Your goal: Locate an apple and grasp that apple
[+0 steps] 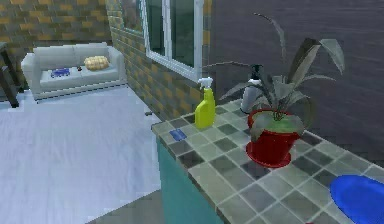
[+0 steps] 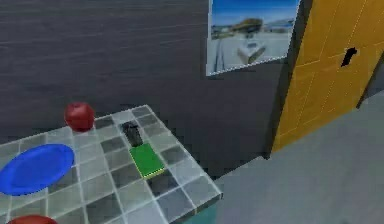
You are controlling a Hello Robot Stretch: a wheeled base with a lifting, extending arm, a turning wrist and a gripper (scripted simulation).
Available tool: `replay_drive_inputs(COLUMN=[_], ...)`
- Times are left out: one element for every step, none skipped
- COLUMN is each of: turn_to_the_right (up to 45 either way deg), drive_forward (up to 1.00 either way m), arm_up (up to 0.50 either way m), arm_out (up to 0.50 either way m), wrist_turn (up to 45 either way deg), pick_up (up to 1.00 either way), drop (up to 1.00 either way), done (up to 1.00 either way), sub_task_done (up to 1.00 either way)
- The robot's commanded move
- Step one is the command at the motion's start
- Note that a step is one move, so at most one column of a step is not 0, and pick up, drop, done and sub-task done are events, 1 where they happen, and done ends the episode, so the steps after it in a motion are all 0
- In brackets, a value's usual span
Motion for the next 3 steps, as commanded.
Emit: replay_drive_inputs(turn_to_the_right=[-24.0,0.0,0.0], drive_forward=[0.00,0.00,0.00], arm_up=[0.00,0.50,0.38], arm_out=[0.00,0.00,0.00], wrist_turn=[0.0,0.0,0.0], pick_up=[0.00,0.00,0.00], drop=[0.00,0.00,0.00], done=[0.00,0.00,0.00], sub_task_done=[0.00,0.00,0.00])
